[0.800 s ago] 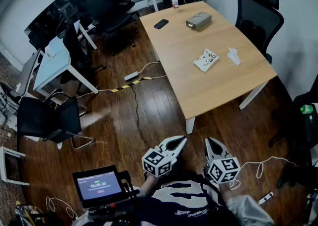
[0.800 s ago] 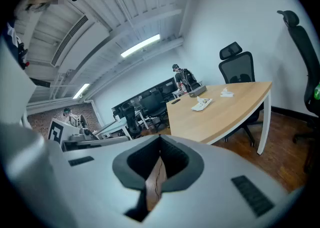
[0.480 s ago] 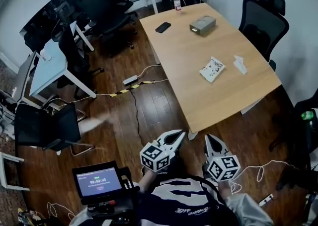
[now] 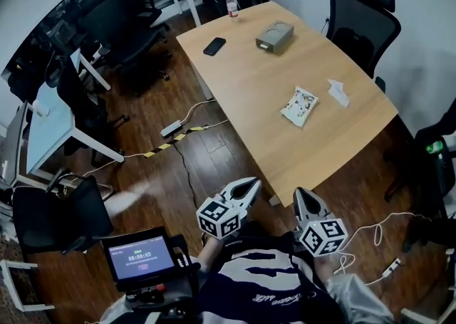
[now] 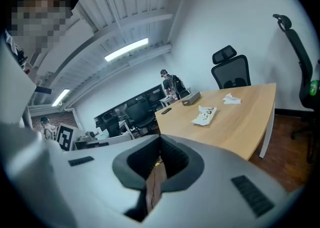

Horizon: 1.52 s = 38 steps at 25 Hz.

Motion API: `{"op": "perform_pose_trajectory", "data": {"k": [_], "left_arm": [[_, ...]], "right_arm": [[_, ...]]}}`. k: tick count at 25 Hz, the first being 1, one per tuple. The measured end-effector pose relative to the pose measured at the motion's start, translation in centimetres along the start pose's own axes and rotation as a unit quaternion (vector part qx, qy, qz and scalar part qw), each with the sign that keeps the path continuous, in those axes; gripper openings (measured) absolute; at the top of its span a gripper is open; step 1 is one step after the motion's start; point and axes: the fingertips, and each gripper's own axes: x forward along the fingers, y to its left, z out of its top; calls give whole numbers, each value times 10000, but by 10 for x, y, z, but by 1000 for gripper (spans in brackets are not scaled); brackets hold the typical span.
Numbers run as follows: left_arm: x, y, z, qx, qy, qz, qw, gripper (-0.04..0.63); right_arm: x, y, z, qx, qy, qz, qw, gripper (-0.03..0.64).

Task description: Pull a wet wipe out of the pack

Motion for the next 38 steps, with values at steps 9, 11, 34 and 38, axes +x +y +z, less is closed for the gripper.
{"op": "perform_pose_trajectory", "data": {"k": [9, 11, 34, 38], "left_arm": [[51, 15, -18, -280, 346, -404, 9982, 3], [56, 15, -18, -322, 365, -412, 9980, 3], [227, 87, 14, -329, 359, 913, 9946, 3], [250, 99, 7, -140, 664, 1031, 9923, 3]], "right_arm": [[15, -45, 0, 145, 165, -537, 9983, -3], [18, -48, 2, 154, 216, -529, 9982, -3], [139, -191, 87, 14, 1044, 725, 9919, -3], [149, -209, 85, 69, 1196, 872, 9890, -3]]}}
